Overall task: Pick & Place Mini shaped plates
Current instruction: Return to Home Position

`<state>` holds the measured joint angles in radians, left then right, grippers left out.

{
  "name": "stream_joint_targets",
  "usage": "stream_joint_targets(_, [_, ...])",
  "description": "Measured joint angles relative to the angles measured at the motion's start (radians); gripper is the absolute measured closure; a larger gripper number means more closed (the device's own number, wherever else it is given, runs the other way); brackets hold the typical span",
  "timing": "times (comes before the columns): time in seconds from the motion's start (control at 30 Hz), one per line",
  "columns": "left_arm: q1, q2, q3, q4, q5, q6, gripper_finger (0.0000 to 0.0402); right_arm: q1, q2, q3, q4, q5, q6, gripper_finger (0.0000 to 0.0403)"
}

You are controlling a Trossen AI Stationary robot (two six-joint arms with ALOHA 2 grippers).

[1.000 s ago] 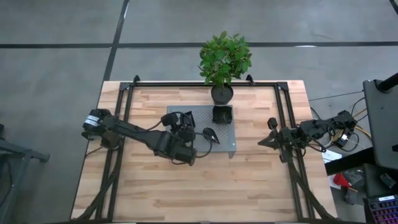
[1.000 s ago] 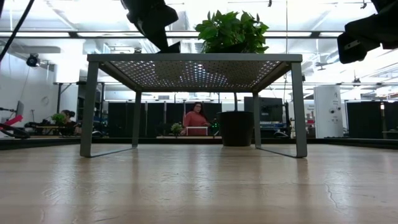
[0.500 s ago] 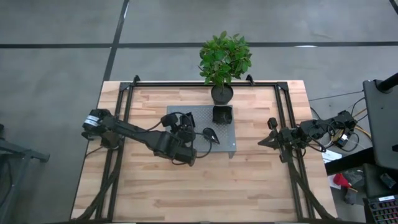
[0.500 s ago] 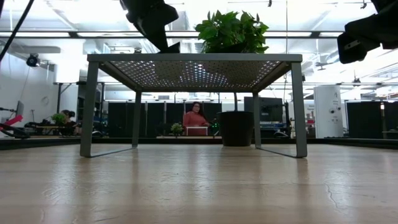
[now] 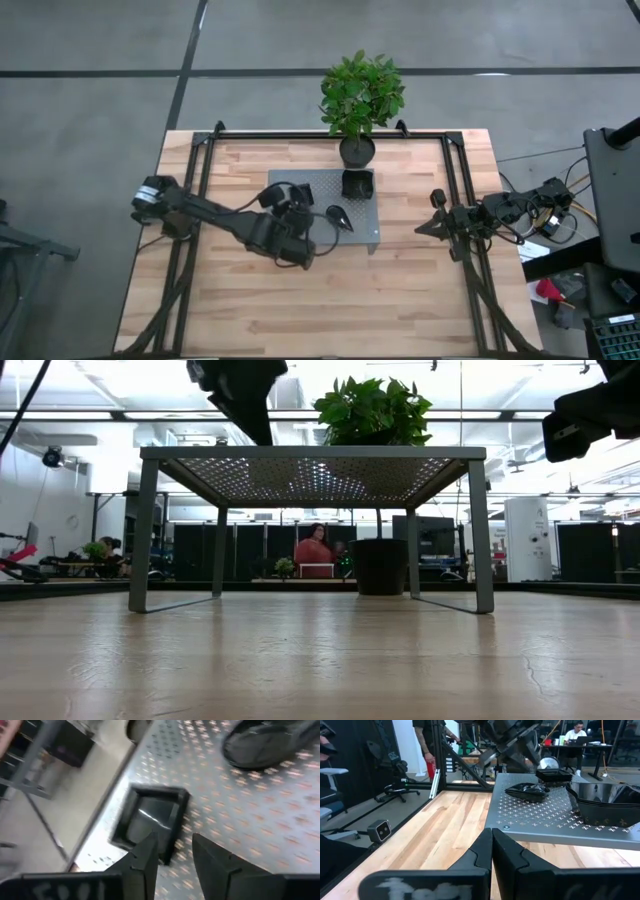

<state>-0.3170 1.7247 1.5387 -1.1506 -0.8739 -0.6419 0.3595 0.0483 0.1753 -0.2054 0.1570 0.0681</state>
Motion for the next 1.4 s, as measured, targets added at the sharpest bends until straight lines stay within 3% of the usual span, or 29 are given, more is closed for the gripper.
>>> stream_joint_targets(0.1, [-0.019, -0.005, -0.001, 0.007, 0.047, -0.053, 0.0283, 0.000, 0.000, 0.000, 0.000, 0.000, 0.000, 0.0394])
stream_joint_targets(0.27, [-0.086, -0.006, -0.013, 0.014, 0.025, -0.094, 0.0300, 0.000, 0.000, 0.000, 0.000, 0.000, 0.000, 0.0394])
stream_joint_targets(0.53, [-0.200, -0.015, -0.069, 0.104, 0.016, -0.156, 0.0390, 0.000, 0.000, 0.000, 0.000, 0.000, 0.000, 0.0394])
stream_joint_targets(0.6, [-0.220, -0.028, -0.110, 0.168, 0.017, -0.140, 0.0396, 0.000, 0.000, 0.000, 0.000, 0.000, 0.002, 0.0394])
stream_joint_targets(0.73, [-0.240, -0.093, -0.248, 0.423, 0.058, -0.025, 0.0401, 0.000, 0.000, 0.000, 0.000, 0.000, 0.000, 0.0394])
stream_joint_targets(0.97, [-0.245, -0.301, -0.601, 1.102, 0.355, 0.301, 0.0401, 0.000, 0.000, 0.000, 0.000, 0.000, 0.002, 0.0394])
stream_joint_targets(1.07, [-0.251, -0.417, -0.751, 1.270, 0.380, 0.367, 0.0401, 0.000, 0.000, 0.000, 0.000, 0.000, 0.002, 0.0394])
stream_joint_targets(1.2, [-0.247, -0.614, -0.930, 1.318, 0.336, 0.484, 0.0401, 0.000, 0.000, 0.000, 0.000, 0.000, 0.001, 0.0394])
stream_joint_targets(1.33, [-0.249, -0.804, -1.071, 1.384, 0.077, 0.368, 0.0401, 0.000, 0.000, 0.000, 0.000, 0.000, 0.000, 0.0394])
stream_joint_targets(1.4, [-0.247, -0.888, -1.121, 1.394, 0.005, 0.337, 0.0401, 0.000, 0.000, 0.000, 0.000, 0.000, 0.002, 0.0394])
